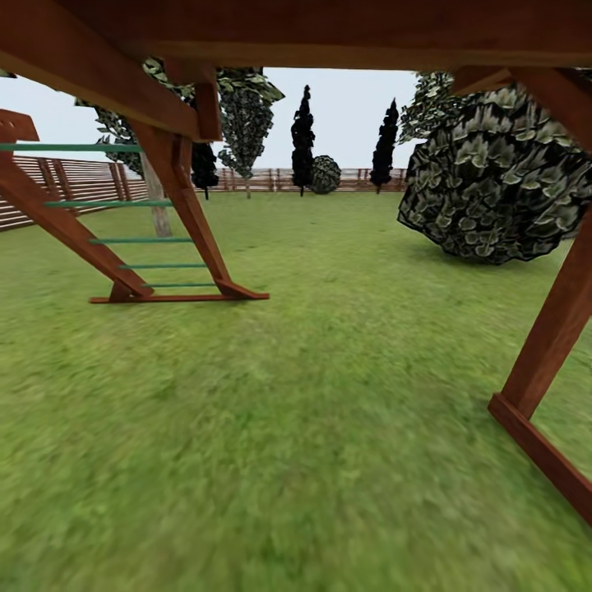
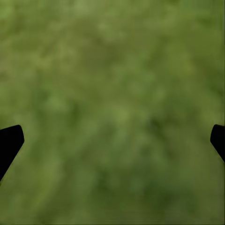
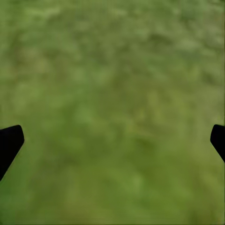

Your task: Take the three Easter eggs out of the wicker basket on the lawn in the garden, then place them on the lawn next to a single tree (choose any tree) so that all three eggs are next to the same tree and none are left in the basket.

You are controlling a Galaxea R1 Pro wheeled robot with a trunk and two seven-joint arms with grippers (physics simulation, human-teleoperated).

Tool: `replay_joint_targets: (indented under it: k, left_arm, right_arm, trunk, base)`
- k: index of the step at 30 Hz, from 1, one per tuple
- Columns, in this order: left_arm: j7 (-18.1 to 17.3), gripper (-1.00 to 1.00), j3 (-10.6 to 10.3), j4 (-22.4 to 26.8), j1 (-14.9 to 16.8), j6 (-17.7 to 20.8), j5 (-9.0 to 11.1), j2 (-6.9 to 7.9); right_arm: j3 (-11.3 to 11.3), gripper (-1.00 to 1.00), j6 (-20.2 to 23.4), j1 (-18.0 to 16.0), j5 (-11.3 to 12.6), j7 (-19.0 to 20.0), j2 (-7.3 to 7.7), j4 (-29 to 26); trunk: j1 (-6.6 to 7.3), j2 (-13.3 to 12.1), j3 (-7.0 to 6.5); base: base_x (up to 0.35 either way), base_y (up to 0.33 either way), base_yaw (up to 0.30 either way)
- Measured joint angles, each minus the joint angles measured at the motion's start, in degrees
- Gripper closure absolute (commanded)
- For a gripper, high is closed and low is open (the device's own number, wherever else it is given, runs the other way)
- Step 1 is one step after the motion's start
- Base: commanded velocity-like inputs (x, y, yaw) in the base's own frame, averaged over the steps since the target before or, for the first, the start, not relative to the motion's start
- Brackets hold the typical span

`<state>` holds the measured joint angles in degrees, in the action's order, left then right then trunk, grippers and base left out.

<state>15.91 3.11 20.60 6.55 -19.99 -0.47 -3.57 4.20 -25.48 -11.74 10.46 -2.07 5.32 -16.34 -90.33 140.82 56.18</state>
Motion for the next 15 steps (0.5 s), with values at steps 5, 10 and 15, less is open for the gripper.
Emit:
replay_joint_targets:
  k: [5, 10, 15]
  left_arm:
    - [-0.07, -1.0, -1.39, -0.05, -0.02, 0.04, 0.06, -0.05]
    - [-0.13, -1.0, -2.32, -0.08, 0.01, 0.05, 0.08, -0.09]
    - [-0.12, -1.0, -2.31, -0.15, 0.01, 0.05, 0.08, -0.09]
  right_arm:
    - [0.0, -1.0, 0.0, -0.01, 0.0, 0.0, 0.0, 0.03]
    - [-0.01, -1.0, 0.0, -0.01, 0.0, 0.0, 0.0, 0.04]
    - [-0.07, -1.0, 0.0, -0.01, 0.0, 0.0, 0.0, 0.06]
  trunk:
    - [0.0, 0.0, 0.0]
    - [0.0, 0.0, 0.0]
    - [0.0, 0.0, 0.0]
  base:
    - [0.334, 0.117, -0.015]
    - [0.334, 0.11, -0.001]
    - [0.334, 0.105, 0.0]
